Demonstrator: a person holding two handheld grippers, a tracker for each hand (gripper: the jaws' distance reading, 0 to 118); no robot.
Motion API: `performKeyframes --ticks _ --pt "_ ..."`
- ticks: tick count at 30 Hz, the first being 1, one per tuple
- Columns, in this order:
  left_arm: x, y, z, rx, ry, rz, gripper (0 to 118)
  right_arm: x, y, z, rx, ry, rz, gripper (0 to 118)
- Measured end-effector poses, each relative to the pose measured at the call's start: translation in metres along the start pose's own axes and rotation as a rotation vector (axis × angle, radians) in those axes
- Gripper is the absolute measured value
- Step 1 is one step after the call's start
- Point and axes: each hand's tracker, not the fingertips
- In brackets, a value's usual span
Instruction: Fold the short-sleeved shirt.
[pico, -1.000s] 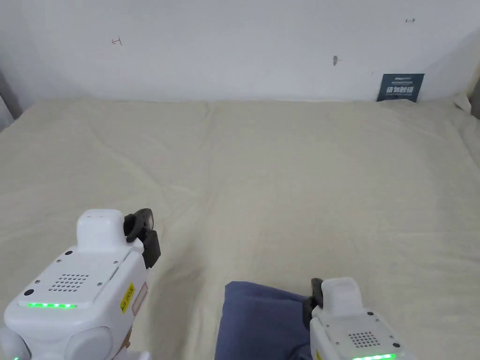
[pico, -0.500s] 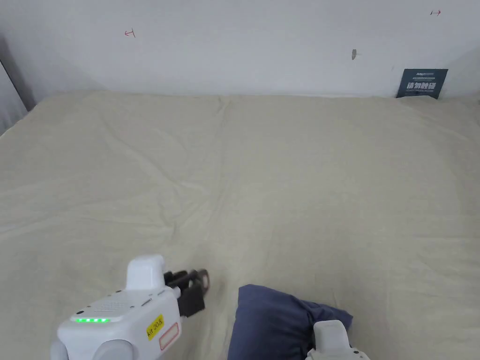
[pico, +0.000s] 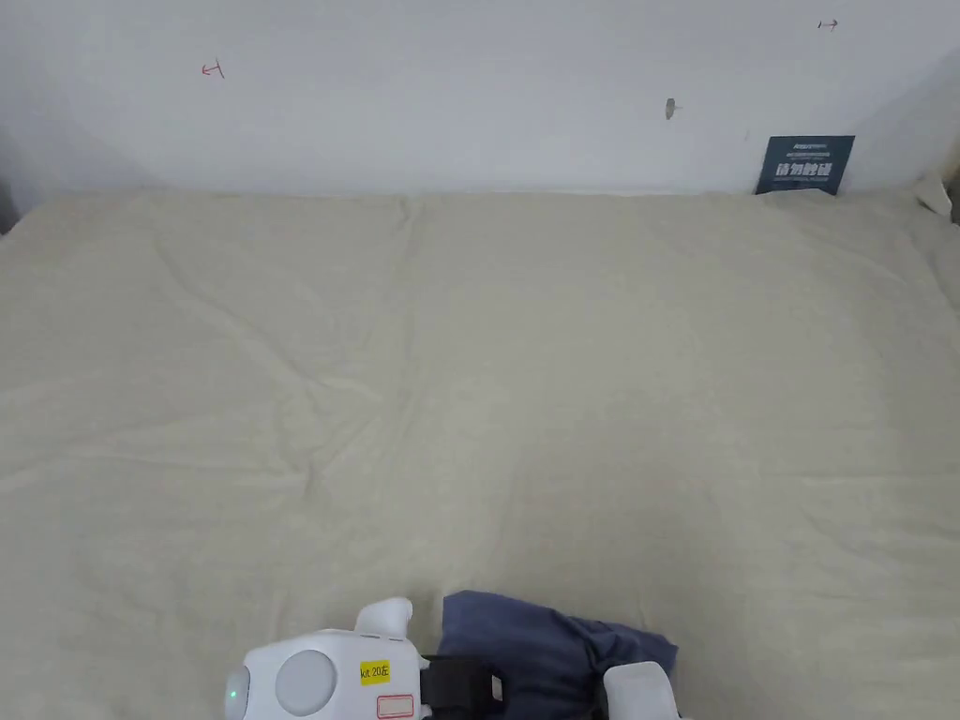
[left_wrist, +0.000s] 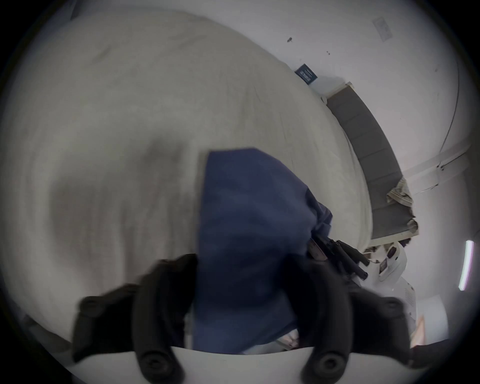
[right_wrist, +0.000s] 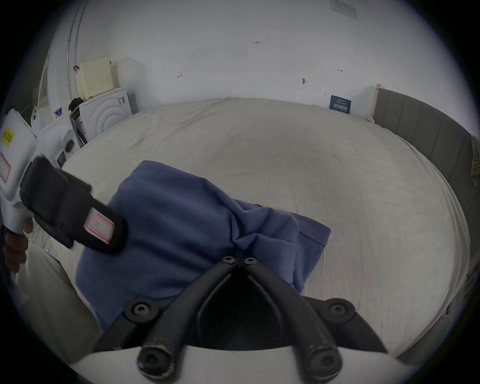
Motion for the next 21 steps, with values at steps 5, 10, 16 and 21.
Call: performKeyframes --ticks 5,10,16,21 --pt "0.000 -0.003 -0.005 -0.008 -0.001 -0.016 36 0.006 0.004 0.002 -0.013 0.028 -0.034 0" --pt "0.013 -0.008 0.000 0.028 0.039 -0.056 24 0.011 0.019 0.011 -0.030 0.057 -0.032 0" --pt "0.022 0.002 0.018 0.049 0.088 -0.119 21 0.014 0.045 0.040 0.080 0.041 0.026 0" --pt "-0.001 0.028 0.063 0.105 0.193 -0.168 21 0.011 0.080 0.063 0.189 0.041 0.031 0"
